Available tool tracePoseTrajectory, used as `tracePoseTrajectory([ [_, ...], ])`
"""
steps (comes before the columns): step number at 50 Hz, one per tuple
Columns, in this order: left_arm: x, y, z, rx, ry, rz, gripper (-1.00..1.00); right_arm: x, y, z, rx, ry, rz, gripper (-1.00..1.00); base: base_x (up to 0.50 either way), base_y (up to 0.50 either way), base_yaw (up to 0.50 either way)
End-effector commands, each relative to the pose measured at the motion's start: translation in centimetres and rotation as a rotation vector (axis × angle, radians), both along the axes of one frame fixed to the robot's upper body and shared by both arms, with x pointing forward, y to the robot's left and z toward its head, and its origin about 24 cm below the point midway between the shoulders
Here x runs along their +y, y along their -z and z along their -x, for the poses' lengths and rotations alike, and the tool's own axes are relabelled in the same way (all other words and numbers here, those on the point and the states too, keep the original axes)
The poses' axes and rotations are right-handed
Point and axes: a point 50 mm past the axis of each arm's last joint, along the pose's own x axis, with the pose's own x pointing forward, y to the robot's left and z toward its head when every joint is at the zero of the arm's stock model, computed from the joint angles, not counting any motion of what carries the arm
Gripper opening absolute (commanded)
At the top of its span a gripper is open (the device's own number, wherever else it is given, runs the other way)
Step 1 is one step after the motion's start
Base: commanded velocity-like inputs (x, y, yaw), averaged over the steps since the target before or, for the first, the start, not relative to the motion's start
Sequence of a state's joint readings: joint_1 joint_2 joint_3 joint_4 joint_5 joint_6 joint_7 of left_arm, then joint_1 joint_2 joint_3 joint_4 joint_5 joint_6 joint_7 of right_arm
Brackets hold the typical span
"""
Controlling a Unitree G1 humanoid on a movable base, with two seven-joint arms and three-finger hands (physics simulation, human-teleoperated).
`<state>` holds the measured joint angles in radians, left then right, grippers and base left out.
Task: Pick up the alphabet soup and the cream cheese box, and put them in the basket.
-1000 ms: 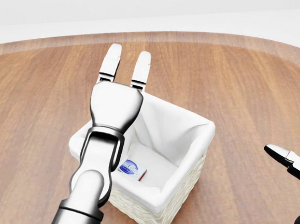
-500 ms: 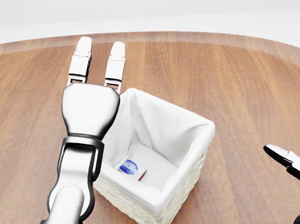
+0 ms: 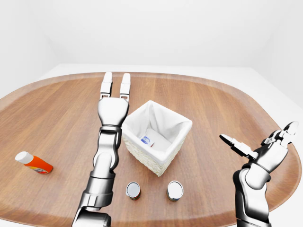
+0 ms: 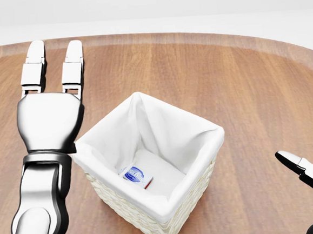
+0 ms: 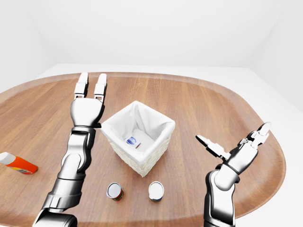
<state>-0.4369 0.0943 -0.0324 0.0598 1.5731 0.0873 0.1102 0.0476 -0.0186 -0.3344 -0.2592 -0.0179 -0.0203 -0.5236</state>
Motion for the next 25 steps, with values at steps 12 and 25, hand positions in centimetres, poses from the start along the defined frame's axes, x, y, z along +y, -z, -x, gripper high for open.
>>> tracePoseTrajectory([
  [12, 5.2, -1.3, 2.2, 0.001, -0.069, 0.152, 1.0, 0.0, 0.0, 0.0, 0.0, 0.0, 0.002, 1.0, 0.0, 0.0, 0.0],
  [25, 7.4, -2.8, 4.4, -0.018, -0.101, 0.199, 1.0, 0.0, 0.1, 0.0, 0.001, 0.0, 0.003, 1.0, 0.0, 0.0, 0.0],
])
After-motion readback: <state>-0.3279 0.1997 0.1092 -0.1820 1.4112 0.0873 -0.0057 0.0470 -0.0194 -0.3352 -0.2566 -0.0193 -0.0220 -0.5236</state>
